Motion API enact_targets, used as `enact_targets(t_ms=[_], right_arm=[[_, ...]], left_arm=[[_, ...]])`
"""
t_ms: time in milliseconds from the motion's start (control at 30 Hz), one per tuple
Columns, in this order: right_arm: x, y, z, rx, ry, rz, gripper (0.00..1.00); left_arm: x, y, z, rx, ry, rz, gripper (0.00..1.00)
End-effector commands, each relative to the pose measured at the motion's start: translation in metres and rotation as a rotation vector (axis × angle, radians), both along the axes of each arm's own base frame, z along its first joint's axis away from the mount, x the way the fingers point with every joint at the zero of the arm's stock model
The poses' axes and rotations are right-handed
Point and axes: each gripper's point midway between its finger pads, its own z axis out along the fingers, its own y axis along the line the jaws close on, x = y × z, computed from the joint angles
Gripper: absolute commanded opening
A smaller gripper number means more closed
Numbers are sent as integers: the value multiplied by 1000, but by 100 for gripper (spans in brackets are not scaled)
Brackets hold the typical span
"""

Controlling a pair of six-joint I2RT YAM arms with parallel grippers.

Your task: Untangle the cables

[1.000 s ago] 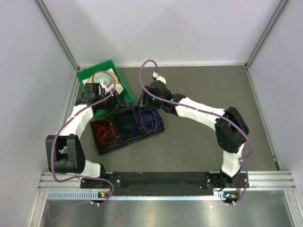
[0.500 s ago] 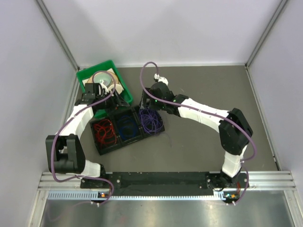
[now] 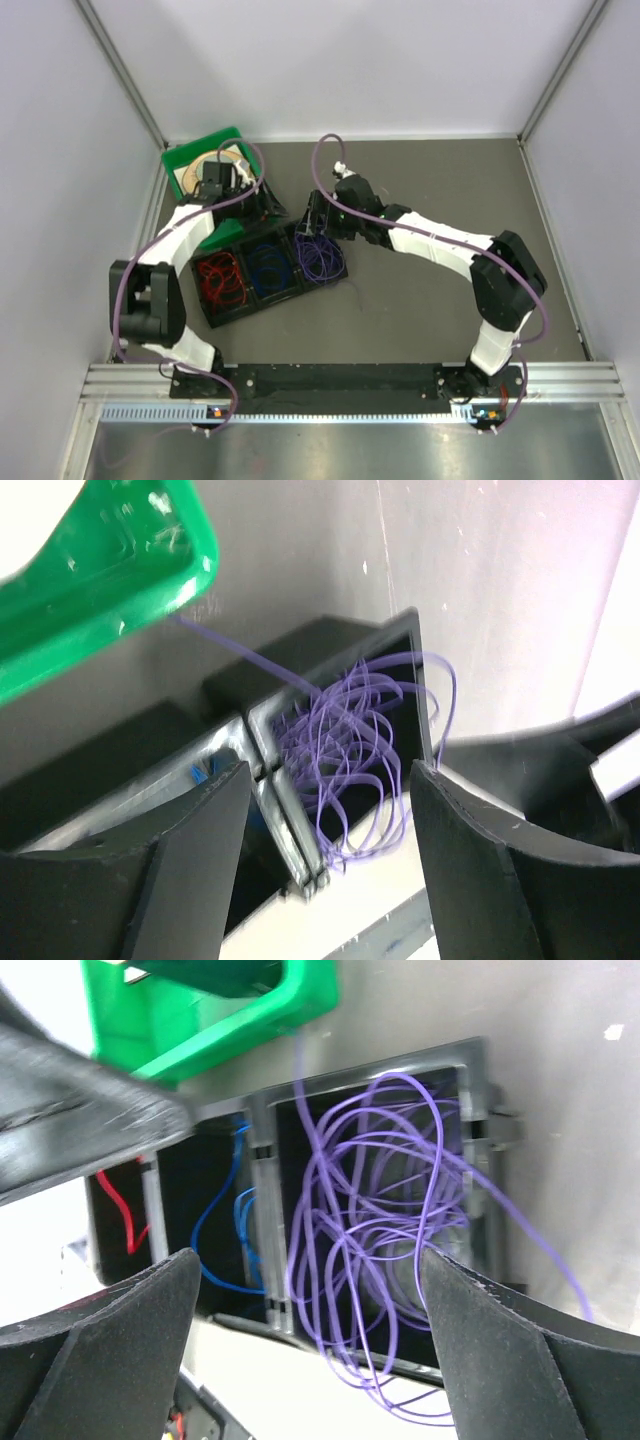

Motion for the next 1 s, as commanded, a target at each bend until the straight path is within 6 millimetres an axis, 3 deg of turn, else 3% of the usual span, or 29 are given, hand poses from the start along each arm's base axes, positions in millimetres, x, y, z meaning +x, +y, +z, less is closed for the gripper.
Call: enact_targets(t_ms=[0,200,233,400,600,733,867,900,967], right_arm=[[3,13,35,87,-58,33,91],[4,-4,24,-16,-38,22,93],[3,-9,29,-13,-52,14,93],[2,-32,13,-111,-30,-50,93],[-2,-46,17,-97,-53,-96,93],[-1,-59,19,-91,-64,-140,93],[0,-64,23,-92,-73,-153,93],[0,-65,22,-98,-70,-153,93],[0,-66,23,-102,-70,-154,93]], left_arm=[[29,-15,6,65,-37,8,70],[42,-25,-5,69,-20,35,68],[43,-28,-5,64,-19,30,68],[46,-42,-15,79,6,27,67],[47,-47,-20,76,11,28,47],[41,-47,-24,90,19,19,45],[38,-47,-20,83,6,23,25],[38,-47,-18,80,-1,23,9],[38,-49,-5,64,-31,14,0]])
